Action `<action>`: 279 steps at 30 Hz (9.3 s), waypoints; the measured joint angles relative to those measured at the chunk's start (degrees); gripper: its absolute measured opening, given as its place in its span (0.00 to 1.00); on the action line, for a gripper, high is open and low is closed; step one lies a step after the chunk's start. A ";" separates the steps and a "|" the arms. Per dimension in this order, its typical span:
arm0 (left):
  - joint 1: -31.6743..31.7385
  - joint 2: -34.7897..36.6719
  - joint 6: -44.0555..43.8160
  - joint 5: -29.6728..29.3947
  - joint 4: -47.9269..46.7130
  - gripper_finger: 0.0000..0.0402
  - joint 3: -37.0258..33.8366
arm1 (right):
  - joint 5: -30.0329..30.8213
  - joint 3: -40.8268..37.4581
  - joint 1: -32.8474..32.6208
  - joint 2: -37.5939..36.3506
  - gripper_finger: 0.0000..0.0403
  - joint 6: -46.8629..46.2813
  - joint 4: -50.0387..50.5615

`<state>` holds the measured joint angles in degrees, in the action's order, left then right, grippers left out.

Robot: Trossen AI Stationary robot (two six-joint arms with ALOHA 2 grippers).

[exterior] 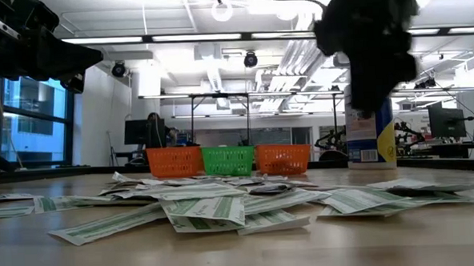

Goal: Pick & Place First Aid Supplies
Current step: Put the bandage pack into the right orange bin

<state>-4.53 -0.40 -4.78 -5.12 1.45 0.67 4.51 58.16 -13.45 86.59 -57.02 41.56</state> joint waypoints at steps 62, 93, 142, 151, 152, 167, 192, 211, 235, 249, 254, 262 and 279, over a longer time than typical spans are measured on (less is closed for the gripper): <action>0.00 0.01 -0.01 -0.01 0.00 0.00 0.00 | 0.09 -2.15 -5.62 11.42 0.11 -14.54 -0.50; 0.00 0.02 0.00 -0.01 0.00 0.00 0.00 | 6.57 -1.87 5.70 -10.87 0.00 6.29 -7.51; -0.01 0.01 -0.01 -0.01 0.00 0.00 0.00 | 1.78 12.53 40.19 16.84 0.21 13.30 -14.63; -0.01 0.00 0.01 -0.01 0.00 0.00 0.00 | 0.90 12.51 40.05 16.50 0.40 13.74 -14.62; -0.01 0.01 -0.01 -0.01 0.00 0.00 0.00 | 1.00 12.51 39.92 16.21 0.42 14.16 -14.62; 0.00 0.00 0.00 0.00 0.00 0.00 0.00 | 3.48 6.93 32.45 2.11 0.61 22.51 -10.36; 0.00 0.01 0.00 -0.01 0.00 0.00 0.00 | 3.76 -17.89 3.20 -12.01 0.61 -8.11 -18.51; 0.00 0.00 0.00 0.01 0.00 0.00 0.00 | 3.21 -5.75 -4.30 6.42 0.61 -30.37 -17.31; 0.00 0.01 -0.02 -0.01 0.00 0.00 0.00 | -0.82 13.81 -3.02 23.52 0.61 -39.03 3.59; 0.00 0.00 0.00 -0.01 0.00 0.00 0.00 | -4.43 14.48 -3.02 28.50 0.58 -40.21 4.09; 0.00 0.00 0.01 -0.01 0.00 0.00 0.00 | -5.21 14.50 -3.04 29.06 0.47 -39.42 4.00; 0.00 0.02 0.01 -0.01 0.00 0.00 0.00 | -6.22 14.41 -3.05 29.06 0.29 -37.29 4.03; 0.00 0.02 0.01 -0.01 0.00 0.00 0.00 | -1.20 13.73 -2.20 23.37 0.02 -30.83 10.05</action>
<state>-4.53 -0.39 -4.78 -5.13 1.46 0.67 3.30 71.89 -15.65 109.97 -87.84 51.61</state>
